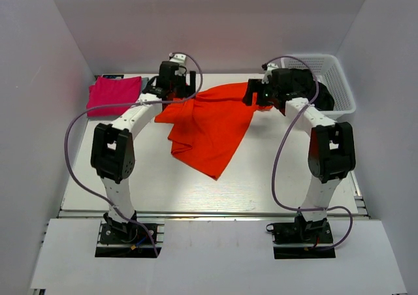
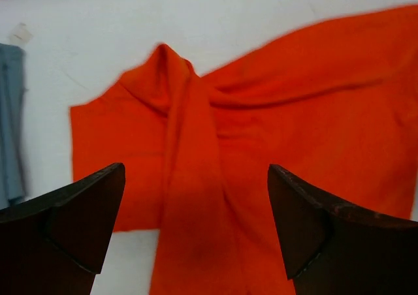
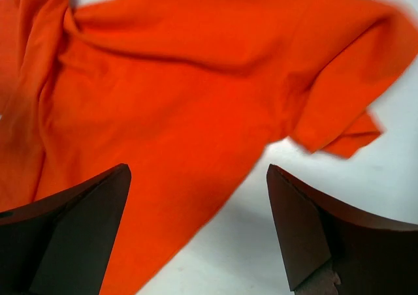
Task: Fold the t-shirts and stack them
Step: Flatten out the tshirt
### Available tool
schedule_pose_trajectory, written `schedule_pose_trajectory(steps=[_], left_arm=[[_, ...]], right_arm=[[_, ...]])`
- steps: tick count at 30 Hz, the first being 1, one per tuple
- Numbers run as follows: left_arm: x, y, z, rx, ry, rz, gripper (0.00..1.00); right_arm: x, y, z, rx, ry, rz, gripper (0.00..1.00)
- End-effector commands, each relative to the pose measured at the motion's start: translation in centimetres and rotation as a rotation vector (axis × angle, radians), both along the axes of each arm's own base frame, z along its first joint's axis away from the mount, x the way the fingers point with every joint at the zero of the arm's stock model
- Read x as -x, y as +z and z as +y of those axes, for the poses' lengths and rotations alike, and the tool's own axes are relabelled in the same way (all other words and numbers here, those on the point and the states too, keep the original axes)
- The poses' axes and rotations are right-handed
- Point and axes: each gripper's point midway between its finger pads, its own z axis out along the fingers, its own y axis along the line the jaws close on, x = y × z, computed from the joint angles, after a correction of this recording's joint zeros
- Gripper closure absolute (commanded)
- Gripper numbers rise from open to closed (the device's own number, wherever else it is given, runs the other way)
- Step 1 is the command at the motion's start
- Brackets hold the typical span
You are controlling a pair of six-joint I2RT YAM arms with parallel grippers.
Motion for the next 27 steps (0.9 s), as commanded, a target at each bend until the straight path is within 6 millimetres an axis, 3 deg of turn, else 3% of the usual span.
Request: schedule_pose_trajectory(steps=[1,2,4,5,7,8,9,10,12,13,19,27], left_arm=[[4.6,0.4,-4.4,0.066,-0.161,0.026,0.00],[7.1,-1.0,-6.5,0.101,-0.249,0.073,0.00],[9.3,-2.4,-8.4,0.132,-0.322,0.123,0.00],[11.5,-4.4,-9.5,0.139,-0.371,0.193,0.00],[13.7,-5.7,-10.5,0.162,-0.410,0.250,0.00],[16.0,-7.2,-11.1,0.161,-0.451,0.299,0.00],[17.1,-6.7,-11.5,0.181,-0.469,0.298,0.00],[19.6,-8.3,-12.1,0.181,-0.517,0.341,0.00],[21.8,-9.3,-12.4,0.188,-0.548,0.352,0.00],[22.8,-9.7,-12.6,0.191,-0.568,0.368,0.00],[23.7,-12.9,-11.3,0.153,-0.452,0.474,0.00],[24.1,-8.1,-13.0,0.116,-0.528,0.337,0.00]], right_arm=[[1.1,-0.2,2.6,-0.124,0.088,0.031,0.10],[1.2,-0.3,3.1,-0.140,0.096,0.043,0.10],[0.9,-2.2,3.0,-0.127,0.091,0.091,0.10],[0.6,-2.4,3.2,-0.120,0.085,0.108,0.10],[0.2,-3.7,2.9,-0.104,0.074,0.131,0.10],[0.0,-3.8,3.1,-0.100,0.077,0.124,0.10],[-0.1,-4.0,3.1,-0.104,0.074,0.126,0.10],[-0.1,-5.1,3.3,-0.100,0.081,0.145,0.10],[-0.2,-5.5,3.7,-0.102,0.099,0.150,0.10],[-0.3,-6.8,3.9,-0.101,0.103,0.176,0.10],[0.1,-8.5,4.9,-0.086,0.138,0.190,0.10],[-0.4,-6.3,1.3,-0.004,-0.056,0.165,0.10]])
